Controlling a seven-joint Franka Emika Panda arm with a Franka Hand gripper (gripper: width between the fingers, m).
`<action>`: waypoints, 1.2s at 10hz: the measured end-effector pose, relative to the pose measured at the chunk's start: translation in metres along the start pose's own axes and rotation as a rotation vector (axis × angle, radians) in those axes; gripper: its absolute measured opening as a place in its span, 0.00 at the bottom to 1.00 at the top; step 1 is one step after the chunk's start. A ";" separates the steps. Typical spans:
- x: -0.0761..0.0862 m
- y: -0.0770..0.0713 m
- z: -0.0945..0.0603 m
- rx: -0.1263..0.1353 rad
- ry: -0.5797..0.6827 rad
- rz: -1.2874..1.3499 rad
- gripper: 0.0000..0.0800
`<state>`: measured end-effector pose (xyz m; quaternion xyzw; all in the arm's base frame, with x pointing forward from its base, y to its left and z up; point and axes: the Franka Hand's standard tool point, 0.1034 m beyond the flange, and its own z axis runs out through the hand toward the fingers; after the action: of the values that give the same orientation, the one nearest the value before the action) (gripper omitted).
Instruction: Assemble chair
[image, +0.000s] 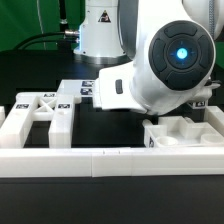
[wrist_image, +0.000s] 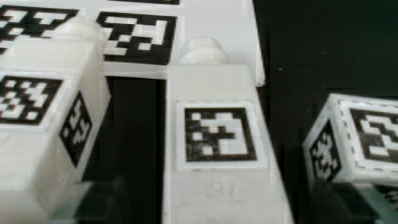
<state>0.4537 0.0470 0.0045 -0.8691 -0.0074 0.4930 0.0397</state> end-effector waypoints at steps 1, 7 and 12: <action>0.000 0.000 0.000 0.000 0.000 -0.001 0.49; -0.012 -0.007 -0.028 0.004 -0.014 -0.026 0.36; -0.031 -0.012 -0.064 0.003 -0.032 -0.036 0.36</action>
Offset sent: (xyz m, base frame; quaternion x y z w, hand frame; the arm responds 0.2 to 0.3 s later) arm 0.0022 0.0029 0.0012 0.0011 0.0024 -0.0148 0.9999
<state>0.4936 0.0535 0.0644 -0.8608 -0.0231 0.5059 0.0499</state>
